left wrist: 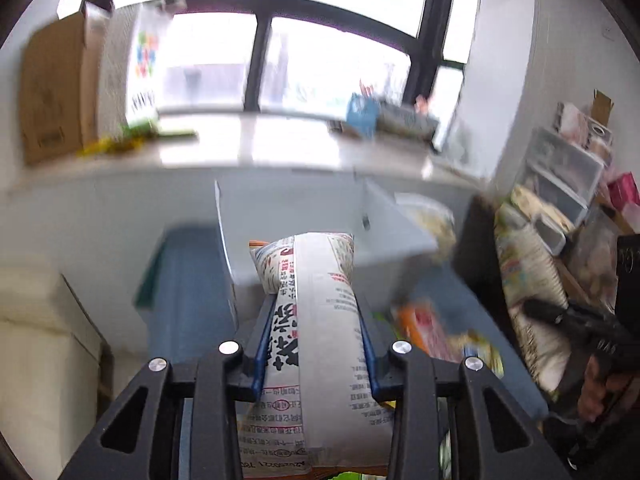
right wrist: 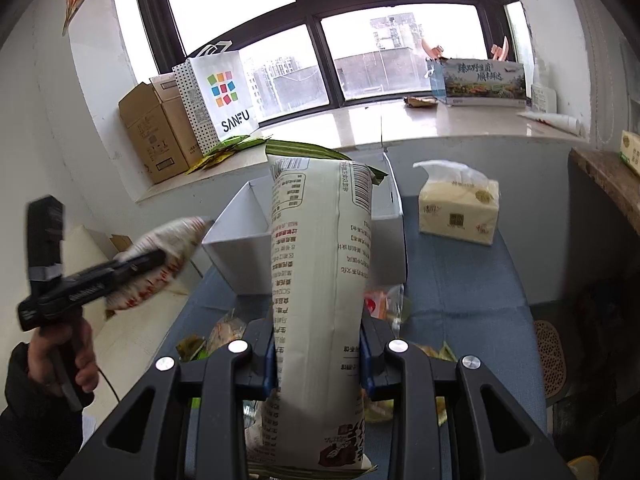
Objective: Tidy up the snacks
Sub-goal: 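Lower both white bags into the white box and open both tools, then grasp the green snack packet with the right tool while the left tool grasps a brown packet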
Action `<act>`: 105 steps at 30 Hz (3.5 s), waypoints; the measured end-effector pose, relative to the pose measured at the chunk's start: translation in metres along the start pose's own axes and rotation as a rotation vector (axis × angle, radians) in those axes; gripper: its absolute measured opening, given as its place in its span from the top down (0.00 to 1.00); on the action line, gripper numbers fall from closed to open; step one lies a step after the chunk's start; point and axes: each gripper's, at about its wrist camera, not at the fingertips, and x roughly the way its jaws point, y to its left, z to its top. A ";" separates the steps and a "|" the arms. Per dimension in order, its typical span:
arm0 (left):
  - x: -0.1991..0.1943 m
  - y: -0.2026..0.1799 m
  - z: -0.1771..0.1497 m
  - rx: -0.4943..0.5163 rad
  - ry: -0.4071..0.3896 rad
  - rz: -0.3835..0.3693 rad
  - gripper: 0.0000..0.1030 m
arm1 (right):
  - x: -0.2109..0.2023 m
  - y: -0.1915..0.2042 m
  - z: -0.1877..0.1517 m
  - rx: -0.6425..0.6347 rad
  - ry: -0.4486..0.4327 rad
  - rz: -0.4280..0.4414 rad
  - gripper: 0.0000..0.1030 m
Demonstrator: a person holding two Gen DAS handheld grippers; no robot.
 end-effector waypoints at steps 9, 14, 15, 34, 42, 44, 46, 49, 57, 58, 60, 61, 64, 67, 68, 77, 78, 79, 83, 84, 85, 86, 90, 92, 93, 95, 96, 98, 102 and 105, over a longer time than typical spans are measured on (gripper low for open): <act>0.090 0.016 0.077 -0.065 -0.027 0.058 0.62 | 0.100 0.011 0.112 -0.100 0.040 -0.093 0.68; 0.153 0.024 0.091 -0.064 0.063 0.112 0.62 | 0.162 -0.001 0.153 -0.096 0.126 -0.134 0.67; 0.161 0.025 0.092 -0.068 0.069 0.121 0.62 | 0.175 -0.001 0.158 -0.113 0.145 -0.145 0.67; 0.151 0.027 0.083 -0.064 0.160 0.108 0.00 | 0.156 -0.014 0.158 -0.102 -0.021 -0.101 0.00; 0.052 0.003 0.073 0.019 0.037 0.015 0.00 | 0.045 -0.013 0.119 -0.065 -0.123 0.053 0.00; 0.029 0.000 0.064 0.017 0.014 -0.022 0.00 | 0.016 -0.012 0.101 -0.078 -0.163 0.064 0.00; 0.009 -0.004 0.053 0.022 0.001 -0.048 0.00 | -0.011 -0.011 0.083 -0.091 -0.216 0.072 0.00; -0.019 -0.007 0.035 0.016 -0.031 -0.049 0.00 | -0.040 -0.008 0.059 -0.138 -0.229 0.037 0.00; -0.059 -0.004 -0.018 -0.022 -0.017 -0.071 0.00 | -0.094 -0.008 -0.007 -0.156 -0.303 -0.141 0.00; -0.062 -0.002 -0.023 -0.021 -0.009 -0.060 0.00 | -0.095 -0.009 -0.014 -0.148 -0.293 -0.144 0.00; -0.067 0.005 -0.036 -0.029 0.005 -0.038 0.00 | -0.095 -0.012 -0.026 -0.130 -0.276 -0.126 0.00; -0.067 0.008 -0.042 -0.032 0.026 -0.035 0.00 | -0.092 -0.013 -0.029 -0.120 -0.259 -0.109 0.00; -0.058 0.014 -0.062 -0.022 0.116 -0.025 0.00 | -0.077 -0.012 -0.032 -0.114 -0.219 -0.093 0.00; -0.036 0.012 -0.083 0.024 0.207 -0.039 0.00 | -0.069 -0.008 -0.036 -0.111 -0.200 -0.069 0.00; -0.024 0.013 -0.089 0.034 0.245 -0.016 0.00 | -0.067 -0.006 -0.037 -0.111 -0.193 -0.063 0.00; 0.057 0.050 -0.125 0.016 0.416 -0.026 0.00 | -0.055 0.013 -0.044 -0.169 -0.152 -0.053 0.00; 0.062 0.053 -0.127 0.012 0.426 -0.029 0.00 | -0.054 0.013 -0.045 -0.170 -0.147 -0.051 0.00; 0.066 0.056 -0.130 0.002 0.436 -0.038 0.01 | -0.052 0.013 -0.045 -0.169 -0.140 -0.048 0.00; 0.076 0.067 -0.139 -0.052 0.473 -0.044 0.55 | -0.044 0.016 -0.048 -0.179 -0.103 -0.024 0.00; 0.074 0.068 -0.140 -0.065 0.459 -0.045 0.57 | -0.043 0.017 -0.049 -0.182 -0.097 -0.020 0.00; 0.071 0.069 -0.140 -0.072 0.441 -0.046 0.60 | -0.042 0.018 -0.050 -0.186 -0.091 -0.015 0.00; 0.067 0.069 -0.140 -0.071 0.427 -0.041 0.60 | -0.040 0.019 -0.051 -0.190 -0.084 -0.012 0.00; 0.043 0.068 -0.134 -0.090 0.352 -0.035 0.60 | -0.032 0.023 -0.052 -0.201 -0.054 0.006 0.00; 0.026 0.069 -0.127 -0.101 0.305 -0.035 0.60 | -0.024 0.028 -0.053 -0.220 -0.027 0.030 0.00; 0.019 0.068 -0.124 -0.104 0.283 -0.037 0.60 | -0.018 0.032 -0.053 -0.240 -0.006 0.040 0.00; 0.005 0.067 -0.116 -0.110 0.247 -0.047 0.60 | -0.001 0.043 -0.056 -0.297 0.055 0.053 0.00; -0.003 0.069 -0.111 -0.109 0.230 -0.050 0.60 | 0.009 0.050 -0.058 -0.333 0.086 0.058 0.00; -0.017 0.065 -0.103 -0.098 0.188 -0.054 0.60 | 0.027 0.067 -0.064 -0.427 0.130 0.073 0.00; -0.045 0.059 -0.088 -0.078 0.110 -0.060 0.60 | 0.059 0.100 -0.076 -0.607 0.193 0.103 0.00; -0.059 0.055 -0.080 -0.067 0.072 -0.060 0.60 | 0.087 0.119 -0.085 -0.712 0.273 0.118 0.00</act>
